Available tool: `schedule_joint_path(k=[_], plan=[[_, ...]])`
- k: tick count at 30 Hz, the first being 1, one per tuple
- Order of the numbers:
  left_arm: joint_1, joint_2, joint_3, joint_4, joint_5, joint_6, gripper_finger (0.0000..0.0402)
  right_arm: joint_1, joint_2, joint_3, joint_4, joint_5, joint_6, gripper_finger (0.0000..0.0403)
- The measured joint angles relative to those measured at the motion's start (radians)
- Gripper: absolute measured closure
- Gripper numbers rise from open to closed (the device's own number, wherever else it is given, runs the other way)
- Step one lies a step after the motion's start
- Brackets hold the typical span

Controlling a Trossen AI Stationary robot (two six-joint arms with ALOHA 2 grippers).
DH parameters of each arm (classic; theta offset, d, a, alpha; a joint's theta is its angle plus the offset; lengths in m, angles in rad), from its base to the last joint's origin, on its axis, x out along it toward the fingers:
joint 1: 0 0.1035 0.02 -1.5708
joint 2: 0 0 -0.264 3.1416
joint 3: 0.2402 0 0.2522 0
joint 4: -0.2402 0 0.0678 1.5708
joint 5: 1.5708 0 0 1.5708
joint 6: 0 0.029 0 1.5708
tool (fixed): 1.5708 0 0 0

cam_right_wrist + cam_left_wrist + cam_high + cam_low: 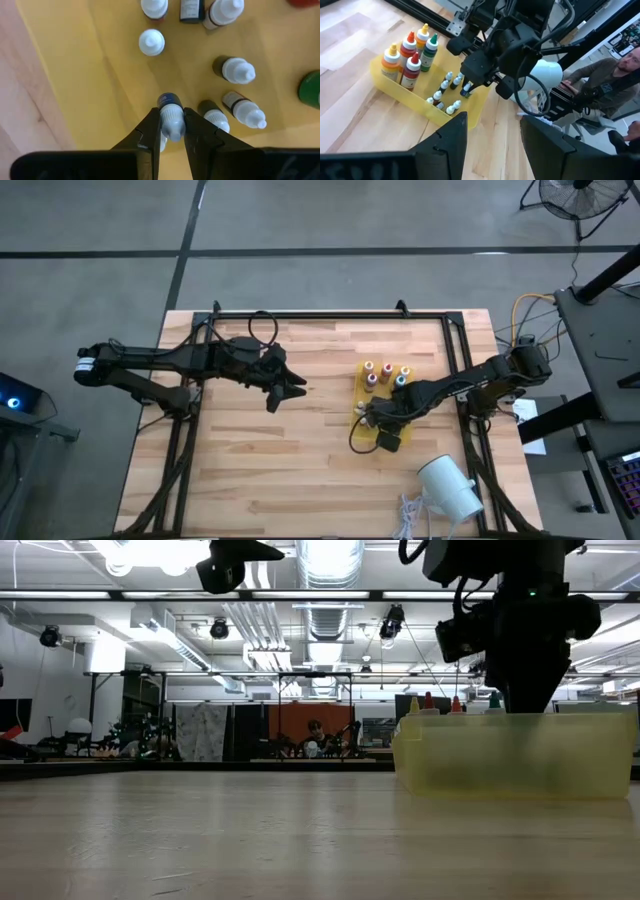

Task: Pick & Place food coloring
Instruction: Put the small dark blue food coloring bottle into the yellow bin

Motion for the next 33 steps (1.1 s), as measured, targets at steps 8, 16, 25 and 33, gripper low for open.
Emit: schedule_joint_path(k=[8,16,25,33], plan=[[0.0,0.0,0.0,0.009,-0.002,-0.007,0.0246,0.0,0.008,-0.006,0.054,0.001,-0.003,0.0348],[0.0,0.0,0.0,0.009,-0.002,-0.008,0.0246,-0.013,0.01,-0.046,0.095,0.002,0.011,0.0348],[0.0,0.0,-0.007,0.011,-0.002,-0.008,0.0246,-0.034,0.01,-0.05,0.117,0.003,-0.008,0.0348],[0.0,0.0,-0.015,0.026,-0.002,-0.009,0.0246,-0.034,0.028,-0.051,0.134,-0.02,-0.023,0.0348]])
